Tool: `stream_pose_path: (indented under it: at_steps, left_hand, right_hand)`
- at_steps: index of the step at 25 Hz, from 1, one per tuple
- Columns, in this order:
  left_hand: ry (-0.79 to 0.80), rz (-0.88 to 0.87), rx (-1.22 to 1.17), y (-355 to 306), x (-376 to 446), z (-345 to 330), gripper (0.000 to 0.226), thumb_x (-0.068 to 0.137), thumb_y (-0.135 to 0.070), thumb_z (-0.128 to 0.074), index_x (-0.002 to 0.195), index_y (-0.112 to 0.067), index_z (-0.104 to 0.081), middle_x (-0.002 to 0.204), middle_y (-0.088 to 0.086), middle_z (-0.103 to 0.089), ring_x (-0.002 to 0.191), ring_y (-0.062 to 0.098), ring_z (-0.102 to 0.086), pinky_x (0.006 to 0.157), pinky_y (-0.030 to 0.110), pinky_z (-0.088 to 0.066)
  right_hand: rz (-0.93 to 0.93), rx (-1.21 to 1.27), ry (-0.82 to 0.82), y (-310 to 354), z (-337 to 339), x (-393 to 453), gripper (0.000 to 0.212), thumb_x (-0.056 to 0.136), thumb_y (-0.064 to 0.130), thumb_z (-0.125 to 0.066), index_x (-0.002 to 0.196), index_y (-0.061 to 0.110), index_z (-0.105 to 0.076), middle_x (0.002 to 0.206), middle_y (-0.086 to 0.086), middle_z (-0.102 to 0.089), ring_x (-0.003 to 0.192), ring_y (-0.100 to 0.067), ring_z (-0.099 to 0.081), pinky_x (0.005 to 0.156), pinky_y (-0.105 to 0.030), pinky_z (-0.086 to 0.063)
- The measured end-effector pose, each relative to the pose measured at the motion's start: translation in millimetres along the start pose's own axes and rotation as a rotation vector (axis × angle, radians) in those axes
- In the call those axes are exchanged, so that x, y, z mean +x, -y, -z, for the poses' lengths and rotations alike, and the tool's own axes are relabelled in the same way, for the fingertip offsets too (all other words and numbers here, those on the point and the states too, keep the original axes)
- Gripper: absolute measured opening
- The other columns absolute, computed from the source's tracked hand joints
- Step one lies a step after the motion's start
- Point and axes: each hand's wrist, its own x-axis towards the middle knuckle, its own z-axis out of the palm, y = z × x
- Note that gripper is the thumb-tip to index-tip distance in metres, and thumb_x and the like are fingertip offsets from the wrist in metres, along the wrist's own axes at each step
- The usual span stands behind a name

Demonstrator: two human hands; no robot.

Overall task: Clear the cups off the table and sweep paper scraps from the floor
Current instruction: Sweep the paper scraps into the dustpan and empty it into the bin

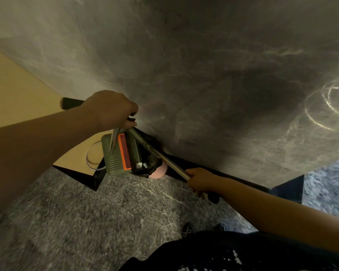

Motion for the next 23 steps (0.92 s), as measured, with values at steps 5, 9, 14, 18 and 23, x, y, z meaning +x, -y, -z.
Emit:
stream_pose_path:
  at_steps: [5, 9, 14, 18, 23]
  left_hand:
    - [0.029, -0.003, 0.004, 1, -2, 6, 0.037, 0.092, -0.052, -0.053, 0.111, -0.021, -0.059, 0.078, -0.001, -0.056, 0.068, 0.020, -0.054, 0.057, 0.027, -0.037]
    - [-0.016, -0.016, 0.017, -7, -3, 4, 0.038, 0.092, -0.052, -0.053, 0.111, -0.020, -0.060, 0.081, 0.001, -0.060, 0.067, 0.020, -0.053, 0.055, 0.027, -0.036]
    - [-0.007, 0.068, -0.070, -4, -16, -6, 0.038, 0.091, -0.052, -0.053, 0.112, -0.020, -0.059, 0.088, 0.003, -0.066, 0.074, 0.024, -0.062, 0.058, 0.029, -0.042]
    - [-0.048, 0.139, -0.100, -7, -50, -22, 0.038, 0.090, -0.054, -0.050, 0.108, -0.023, -0.060, 0.082, -0.002, -0.066, 0.063, 0.020, -0.054, 0.050, 0.026, -0.036]
    - [-0.105, 0.264, -0.150, -8, -117, -36, 0.043, 0.088, -0.054, -0.054, 0.115, -0.021, -0.063, 0.087, 0.001, -0.070, 0.071, 0.025, -0.065, 0.053, 0.028, -0.040]
  right_hand:
    - [-0.008, 0.016, -0.006, 2, 1, -4, 0.048, 0.089, 0.001, -0.044, 0.137, 0.003, -0.044, 0.072, -0.010, -0.052, 0.050, -0.017, -0.050, 0.038, -0.018, -0.043]
    - [-0.005, 0.015, -0.014, 4, -1, -8, 0.048, 0.090, 0.000, -0.043, 0.138, 0.002, -0.043, 0.078, -0.014, -0.053, 0.052, -0.017, -0.050, 0.037, -0.016, -0.042]
    - [0.014, 0.009, 0.000, 5, -8, -11, 0.041, 0.089, 0.000, -0.044, 0.130, 0.000, -0.049, 0.073, -0.010, -0.049, 0.052, -0.015, -0.046, 0.035, -0.014, -0.040]
    - [0.032, -0.037, -0.005, 6, -15, -15, 0.034, 0.087, 0.001, -0.044, 0.120, -0.004, -0.054, 0.076, -0.009, -0.049, 0.061, -0.017, -0.048, 0.053, -0.023, -0.045]
    - [0.082, -0.049, -0.016, 17, -37, -26, 0.028, 0.086, 0.002, -0.047, 0.113, 0.001, -0.057, 0.075, -0.006, -0.051, 0.062, -0.015, -0.048, 0.056, -0.023, -0.044]
